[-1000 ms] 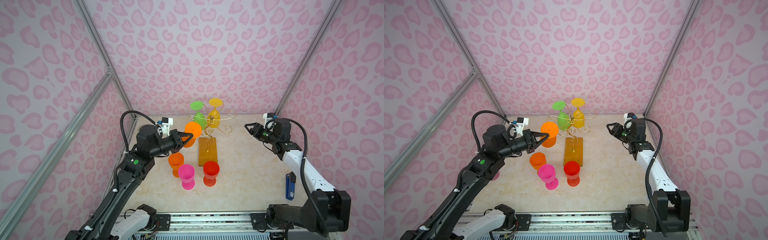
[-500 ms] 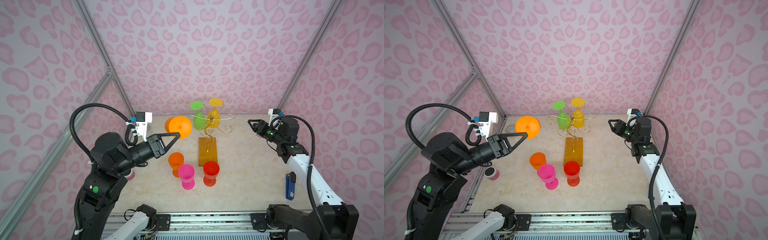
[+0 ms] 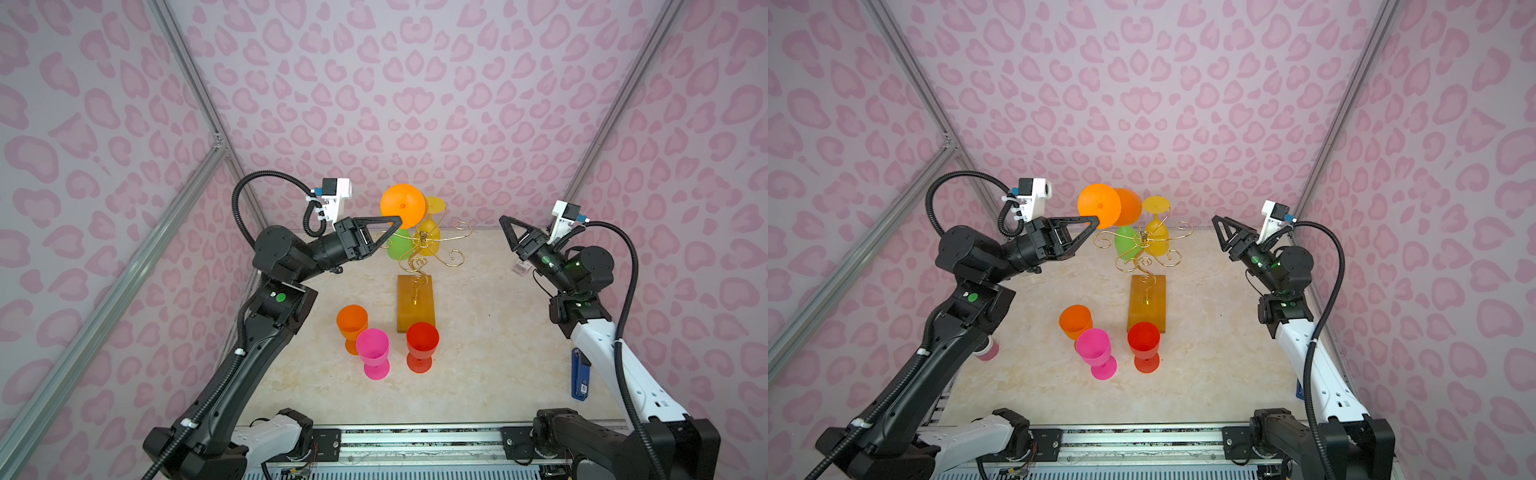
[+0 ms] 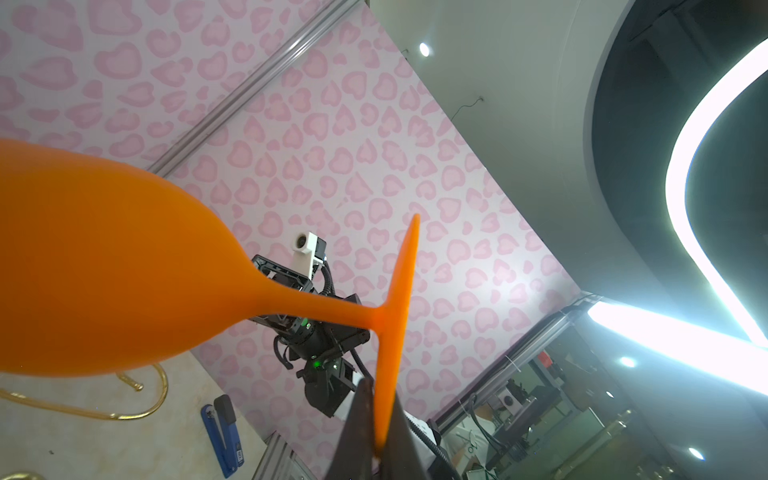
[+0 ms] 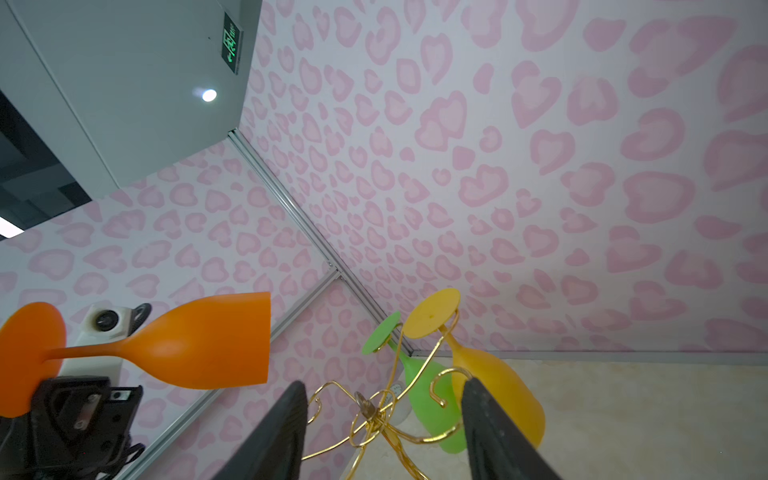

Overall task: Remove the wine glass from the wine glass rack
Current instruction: 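Lift the orange glass up toward the center while the right gripper rises to meet it, then close the right gripper on the orange glass bowl while the left holds its foot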

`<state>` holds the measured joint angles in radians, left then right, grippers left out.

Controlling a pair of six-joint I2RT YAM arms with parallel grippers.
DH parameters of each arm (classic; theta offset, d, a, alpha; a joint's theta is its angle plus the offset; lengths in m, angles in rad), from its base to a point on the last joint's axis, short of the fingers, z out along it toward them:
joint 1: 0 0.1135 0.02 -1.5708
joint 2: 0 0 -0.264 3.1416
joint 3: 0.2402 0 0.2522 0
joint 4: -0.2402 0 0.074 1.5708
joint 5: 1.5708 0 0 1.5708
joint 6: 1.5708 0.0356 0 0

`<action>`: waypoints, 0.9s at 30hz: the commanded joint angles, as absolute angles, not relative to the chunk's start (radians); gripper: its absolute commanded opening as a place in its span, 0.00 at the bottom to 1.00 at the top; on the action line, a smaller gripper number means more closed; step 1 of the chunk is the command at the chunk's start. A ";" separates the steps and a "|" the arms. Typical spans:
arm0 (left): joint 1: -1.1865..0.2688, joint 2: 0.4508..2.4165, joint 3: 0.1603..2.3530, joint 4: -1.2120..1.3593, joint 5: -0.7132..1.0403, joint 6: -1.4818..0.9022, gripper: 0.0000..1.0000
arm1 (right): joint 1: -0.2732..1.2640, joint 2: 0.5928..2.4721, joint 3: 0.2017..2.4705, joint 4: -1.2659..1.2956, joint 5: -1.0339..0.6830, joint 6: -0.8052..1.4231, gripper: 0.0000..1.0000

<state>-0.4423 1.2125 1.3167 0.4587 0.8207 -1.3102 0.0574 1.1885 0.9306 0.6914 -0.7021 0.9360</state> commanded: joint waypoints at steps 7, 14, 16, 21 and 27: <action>-0.516 1.371 1.264 1.116 0.817 -1.674 0.02 | 0.085 1.499 0.982 1.555 -0.769 1.518 0.62; -0.545 1.498 1.258 1.376 0.760 -1.868 0.02 | 0.133 1.542 0.997 1.558 -0.781 1.508 0.63; -0.546 1.521 1.261 1.412 0.750 -1.898 0.02 | 0.136 1.540 0.996 1.559 -0.783 1.508 0.63; -0.553 1.570 1.289 1.471 0.734 -1.951 0.02 | 0.147 1.539 0.999 1.558 -0.790 1.508 0.62; -0.560 1.616 1.298 1.517 0.716 -1.999 0.02 | 0.167 1.545 1.017 1.560 -0.807 1.506 0.60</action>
<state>-0.5613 1.6005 1.2869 1.4300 0.7376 -1.9648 0.1596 1.5387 1.0096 1.5215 -0.7864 1.5036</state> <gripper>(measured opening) 0.069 0.604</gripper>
